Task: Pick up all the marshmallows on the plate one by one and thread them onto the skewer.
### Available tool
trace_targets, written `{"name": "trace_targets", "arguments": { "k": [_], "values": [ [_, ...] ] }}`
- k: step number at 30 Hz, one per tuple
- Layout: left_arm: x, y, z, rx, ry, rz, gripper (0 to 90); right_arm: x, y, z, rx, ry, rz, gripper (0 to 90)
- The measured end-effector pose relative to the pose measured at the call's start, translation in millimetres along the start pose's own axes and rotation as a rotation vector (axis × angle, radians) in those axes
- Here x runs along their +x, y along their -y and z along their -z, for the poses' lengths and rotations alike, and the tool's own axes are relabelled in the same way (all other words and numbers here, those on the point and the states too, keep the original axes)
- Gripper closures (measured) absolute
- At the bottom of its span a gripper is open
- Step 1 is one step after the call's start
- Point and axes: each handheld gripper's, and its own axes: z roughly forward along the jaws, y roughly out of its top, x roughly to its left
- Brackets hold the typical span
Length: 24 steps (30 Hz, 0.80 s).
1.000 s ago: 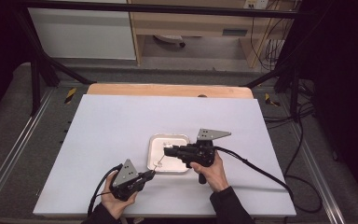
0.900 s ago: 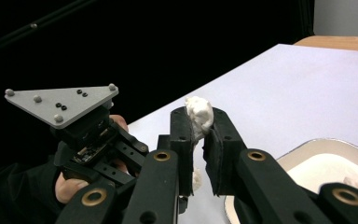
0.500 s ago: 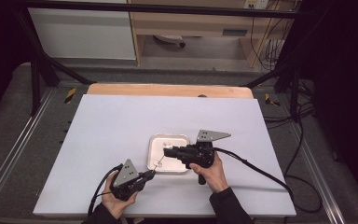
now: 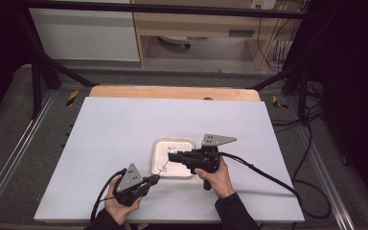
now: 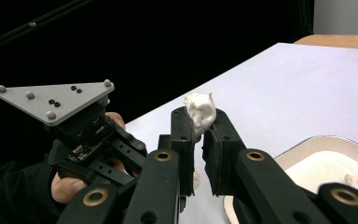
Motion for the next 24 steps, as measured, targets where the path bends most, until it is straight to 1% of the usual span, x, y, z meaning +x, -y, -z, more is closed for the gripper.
{"name": "trace_targets", "arguments": {
  "k": [8,13,17,24],
  "values": [
    [-1.1,-0.2,-0.6,0.005,0.001,-0.006,89.0,0.1,1.8,-0.5,-0.003,0.002,0.001,83.1],
    [-0.9,-0.9,0.4,-0.003,-0.005,-0.008,89.0,-1.1,1.7,0.5,-0.001,0.006,0.002,83.3],
    [-1.5,-1.3,0.6,-0.006,-0.007,-0.009,89.0,-1.0,2.8,0.9,-0.003,-0.001,-0.003,83.6],
    [-2.0,-2.1,-0.3,-0.003,0.002,-0.01,89.0,-1.3,3.5,0.5,-0.006,-0.007,-0.004,84.1]
  ]
}}
